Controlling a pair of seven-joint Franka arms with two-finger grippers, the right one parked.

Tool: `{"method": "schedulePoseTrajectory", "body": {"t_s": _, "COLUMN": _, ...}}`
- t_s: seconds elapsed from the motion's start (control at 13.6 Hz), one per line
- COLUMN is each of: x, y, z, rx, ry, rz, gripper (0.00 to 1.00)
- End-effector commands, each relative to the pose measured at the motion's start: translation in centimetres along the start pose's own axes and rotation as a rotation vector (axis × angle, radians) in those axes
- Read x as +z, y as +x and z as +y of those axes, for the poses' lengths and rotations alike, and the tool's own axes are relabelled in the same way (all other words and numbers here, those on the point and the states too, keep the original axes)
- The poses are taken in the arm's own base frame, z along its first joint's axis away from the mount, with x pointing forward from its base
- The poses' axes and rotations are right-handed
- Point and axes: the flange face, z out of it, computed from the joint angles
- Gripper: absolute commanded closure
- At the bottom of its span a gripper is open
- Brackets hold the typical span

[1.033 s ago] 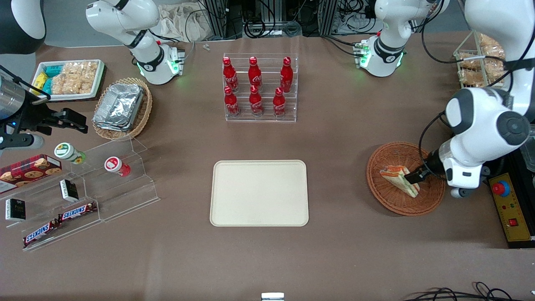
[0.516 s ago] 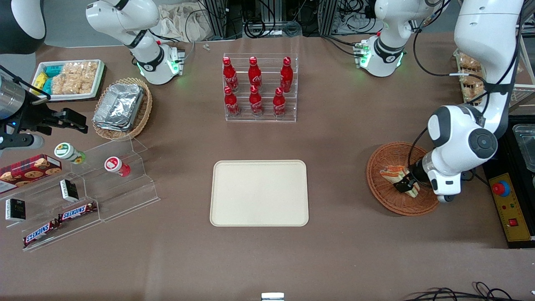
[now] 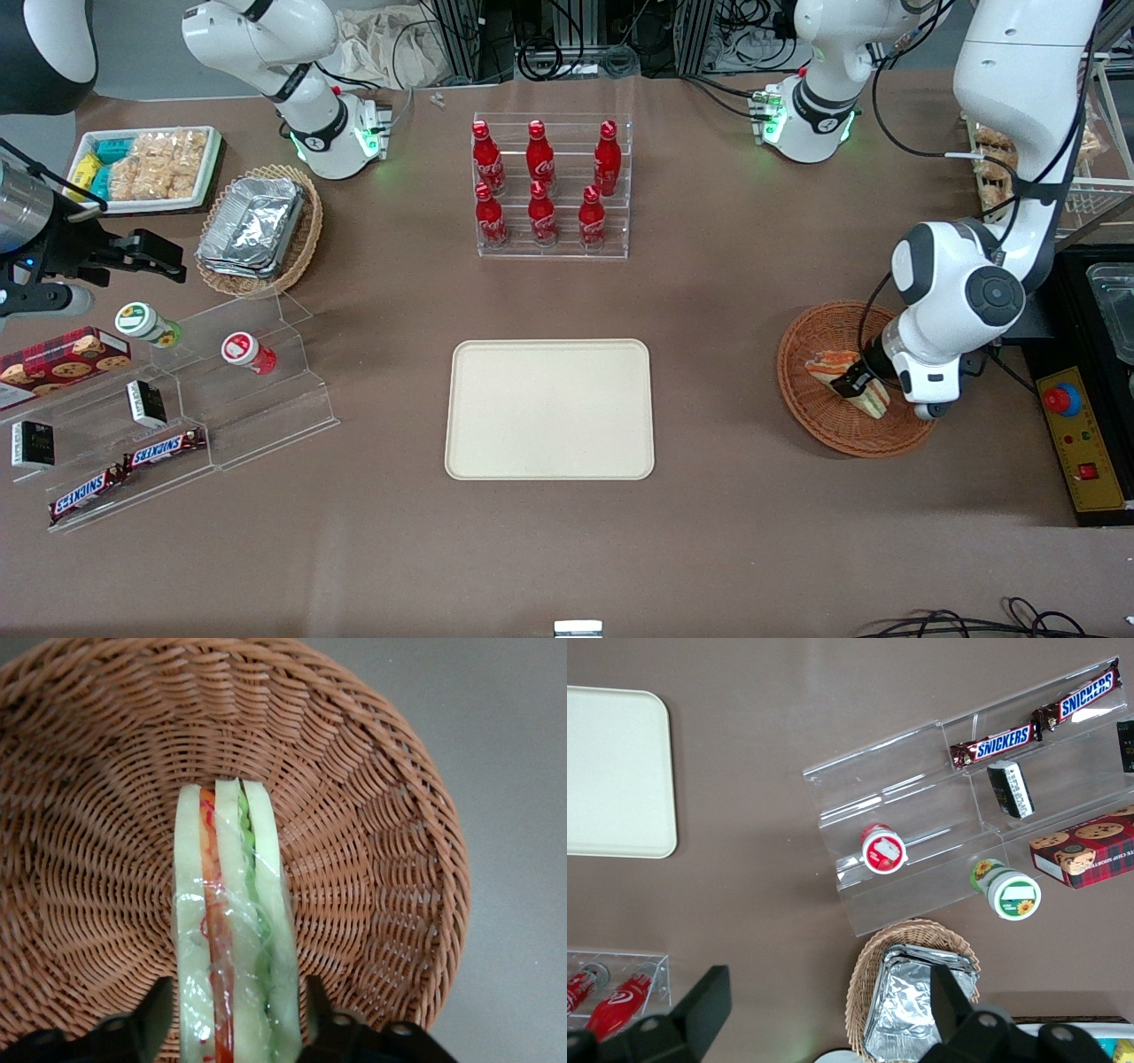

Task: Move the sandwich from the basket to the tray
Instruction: 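Lower the left gripper and close it on the wrapped sandwich, then lift the sandwich and carry it with the left gripper to the tray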

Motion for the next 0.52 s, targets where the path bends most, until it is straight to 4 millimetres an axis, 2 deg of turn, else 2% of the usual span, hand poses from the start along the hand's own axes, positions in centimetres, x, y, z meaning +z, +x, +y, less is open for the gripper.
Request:
{"method": "schedulePoseTrajectory", "body": {"t_s": 0.0, "x": -1.3, "y": 0.0, "z": 0.3, "rx": -0.003, "ry": -0.004, "rz": 0.036, "gripper": 1.00}}
{"method": "schedulePoseTrajectory", "body": {"t_s": 0.07, "x": -2.2, "y": 0.2, "z": 0.6, "rx": -0.006, "ry": -0.008, "rz": 0.041, "gripper": 1.00}}
{"method": "schedulePoseTrajectory", "body": {"t_s": 0.22, "x": -5.7, "y": 0.2, "z": 1.4, "rx": -0.015, "ry": 0.027, "rz": 0.024, "gripper": 1.00}}
{"method": "schedulePoseTrajectory", "body": {"t_s": 0.44, "x": -14.1, "y": -0.4, "z": 3.2, "rx": 0.004, "ry": 0.091, "rz": -0.008, "gripper": 1.00}}
